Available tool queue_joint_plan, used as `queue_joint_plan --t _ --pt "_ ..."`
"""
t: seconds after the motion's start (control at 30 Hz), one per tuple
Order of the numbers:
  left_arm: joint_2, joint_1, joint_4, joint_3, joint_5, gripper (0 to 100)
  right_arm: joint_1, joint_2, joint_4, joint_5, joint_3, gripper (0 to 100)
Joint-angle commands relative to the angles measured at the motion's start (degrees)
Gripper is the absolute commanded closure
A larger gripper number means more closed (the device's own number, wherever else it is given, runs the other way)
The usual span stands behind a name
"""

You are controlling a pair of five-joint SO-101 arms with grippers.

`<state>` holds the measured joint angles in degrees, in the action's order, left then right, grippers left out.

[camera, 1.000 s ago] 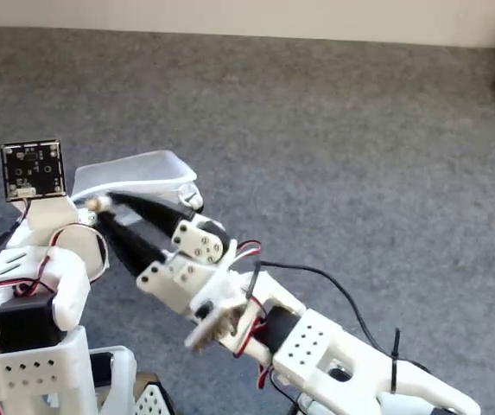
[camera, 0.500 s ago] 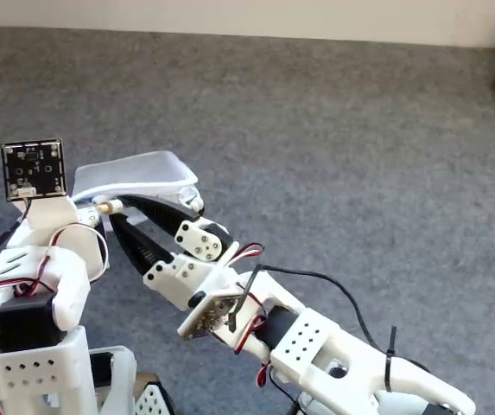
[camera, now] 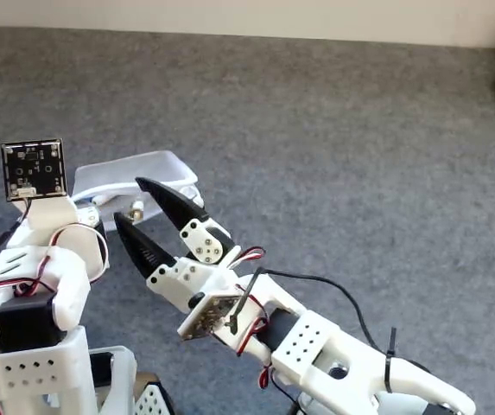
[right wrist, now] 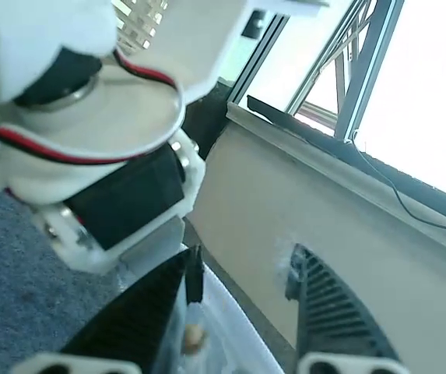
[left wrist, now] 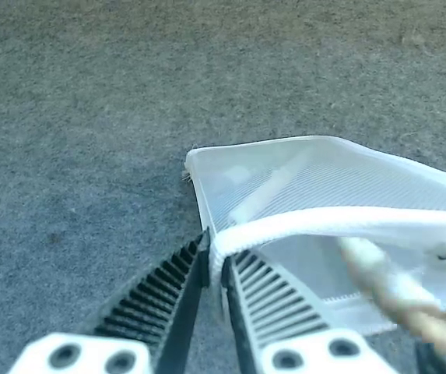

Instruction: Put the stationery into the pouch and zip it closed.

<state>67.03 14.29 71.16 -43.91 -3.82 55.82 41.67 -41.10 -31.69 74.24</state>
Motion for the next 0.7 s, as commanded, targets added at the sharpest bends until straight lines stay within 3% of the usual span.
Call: queue_joint_plan --t 0.0,0.5,0.67 --pt "0.13 -0.84 -0.09 1.27 0.44 99 -0.57 0.84 -0.92 -0.97 -0.75 83.2" --pt "0.13 -0.84 -0.09 1.27 0.53 99 -0.57 3.91 -0.40 -1.05 -0.48 83.2" --pt "0.13 -0.84 -0.18 1.27 0.53 99 -0.66 15.78 16.57 -0.97 0.48 83.2"
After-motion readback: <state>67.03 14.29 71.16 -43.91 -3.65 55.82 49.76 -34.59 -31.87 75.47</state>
